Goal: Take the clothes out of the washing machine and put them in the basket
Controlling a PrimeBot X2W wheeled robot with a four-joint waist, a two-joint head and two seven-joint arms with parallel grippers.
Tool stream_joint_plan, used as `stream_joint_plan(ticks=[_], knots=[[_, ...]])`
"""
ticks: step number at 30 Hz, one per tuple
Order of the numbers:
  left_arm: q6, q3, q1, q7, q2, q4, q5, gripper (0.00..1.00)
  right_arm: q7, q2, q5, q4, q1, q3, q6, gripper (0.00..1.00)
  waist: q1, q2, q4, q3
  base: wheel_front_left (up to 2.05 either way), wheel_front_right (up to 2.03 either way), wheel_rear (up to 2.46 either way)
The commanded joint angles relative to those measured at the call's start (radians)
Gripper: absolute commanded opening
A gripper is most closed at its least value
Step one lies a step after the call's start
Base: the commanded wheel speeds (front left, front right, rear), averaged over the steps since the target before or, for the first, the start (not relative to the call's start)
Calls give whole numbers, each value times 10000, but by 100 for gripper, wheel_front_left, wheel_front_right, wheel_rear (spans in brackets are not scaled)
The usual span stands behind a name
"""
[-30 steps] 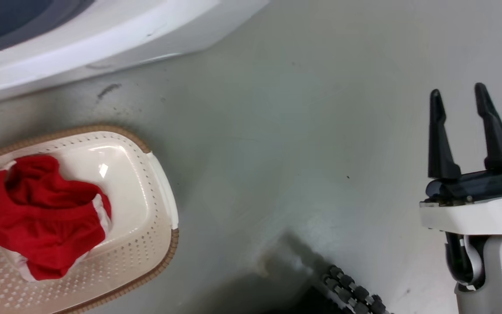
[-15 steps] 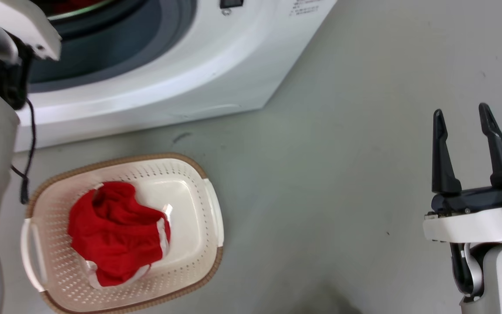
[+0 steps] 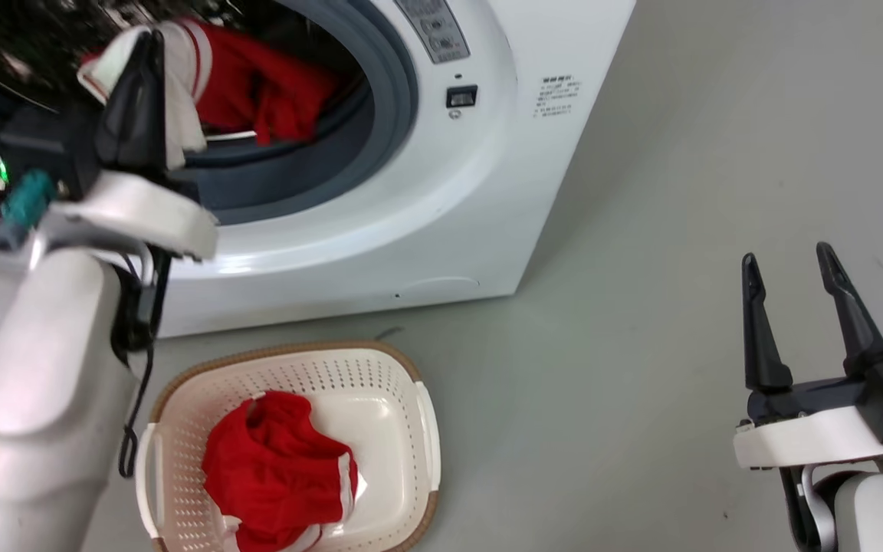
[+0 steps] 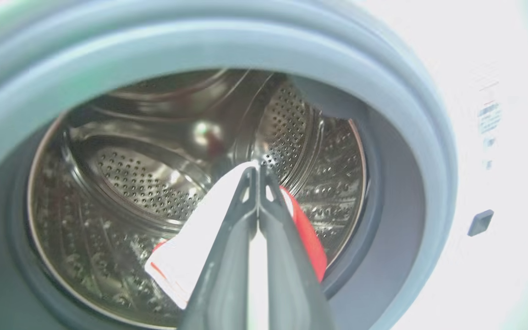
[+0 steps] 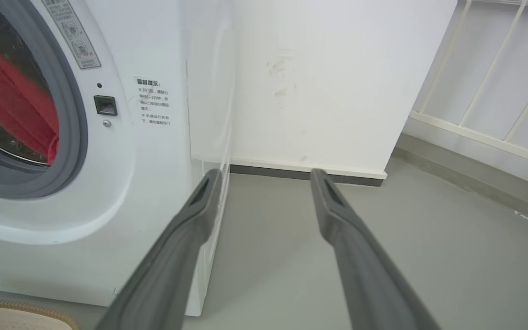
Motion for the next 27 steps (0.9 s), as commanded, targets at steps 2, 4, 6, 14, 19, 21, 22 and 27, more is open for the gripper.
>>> stream_joint_plan(ticks=[2, 4, 6, 14, 19, 21, 22, 27], knots=[[98, 287, 710, -49, -162, -830, 247, 0, -20, -1, -11, 60, 206, 17, -10, 100, 2, -1, 244, -543, 0, 0, 0], [111, 545, 1254, -50, -224, -1565, 481, 0, -20, -1, -28, 92, 288, 20, -11, 100, 2, -1, 316, -745, 0, 0, 0], [127, 791, 1761, -49, -349, -2238, 672, 0, -20, -1, -45, 134, 371, 8, -11, 100, 2, -1, 397, -920, 0, 0, 0], [103, 1488, 3167, -49, -767, -4758, 1391, 0, -20, -1, -105, 224, 662, -35, -11, 100, 2, -1, 737, -1434, 0, 0, 0], [-80, 1628, 3665, -39, -917, -6091, 1723, 0, -20, 0, -106, 258, 750, -90, -11, 100, 2, -1, 1001, -1563, 0, 0, 0], [-166, 1560, 3851, -39, -966, -6278, 1765, 0, -20, -3, -120, 252, 763, -127, -11, 100, 2, -1, 1116, -1566, 0, 0, 0], [-215, 1534, 3903, -39, -993, -6364, 1760, 0, -20, 0, -129, 261, 770, -130, -11, 100, 2, -1, 1165, -1568, 0, 0, 0], [-455, 1217, 4398, 69, -931, -6151, 1583, 0, -20, 0, -156, 236, 709, -159, -11, 100, 2, -1, 1337, -1442, 0, 0, 0]])
